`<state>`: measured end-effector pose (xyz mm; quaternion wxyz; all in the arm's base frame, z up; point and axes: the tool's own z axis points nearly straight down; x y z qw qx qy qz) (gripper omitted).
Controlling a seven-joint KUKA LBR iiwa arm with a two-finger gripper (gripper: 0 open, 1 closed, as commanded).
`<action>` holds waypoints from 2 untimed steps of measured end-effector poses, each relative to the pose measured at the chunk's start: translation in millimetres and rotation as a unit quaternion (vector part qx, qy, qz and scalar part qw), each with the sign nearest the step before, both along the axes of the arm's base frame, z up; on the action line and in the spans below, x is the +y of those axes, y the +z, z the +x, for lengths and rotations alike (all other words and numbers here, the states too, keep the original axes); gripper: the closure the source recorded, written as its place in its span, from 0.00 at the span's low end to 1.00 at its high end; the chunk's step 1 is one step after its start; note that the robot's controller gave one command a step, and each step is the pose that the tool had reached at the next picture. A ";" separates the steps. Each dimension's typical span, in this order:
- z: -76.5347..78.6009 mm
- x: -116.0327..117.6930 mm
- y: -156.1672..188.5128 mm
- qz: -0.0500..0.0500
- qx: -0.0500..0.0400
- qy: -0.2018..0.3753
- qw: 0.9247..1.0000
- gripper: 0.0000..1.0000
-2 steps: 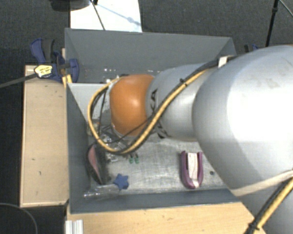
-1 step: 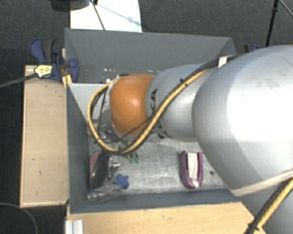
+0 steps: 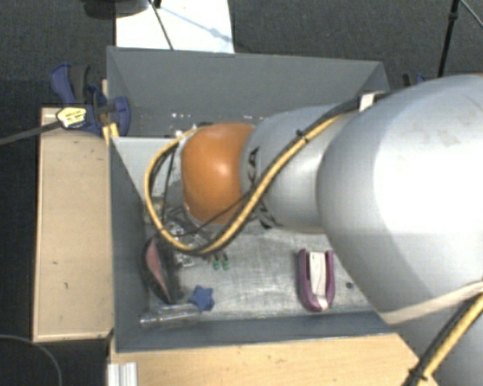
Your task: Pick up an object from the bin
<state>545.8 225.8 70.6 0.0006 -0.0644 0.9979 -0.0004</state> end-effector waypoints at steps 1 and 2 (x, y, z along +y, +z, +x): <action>0.0 0.0 0.0 0.000 0.000 0.000 1.000 0.00; 0.0 -0.1 -0.1 0.000 0.000 -0.001 1.000 1.00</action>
Offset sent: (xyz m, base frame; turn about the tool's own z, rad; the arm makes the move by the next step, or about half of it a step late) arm 0.0000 0.0000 0.0000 0.0000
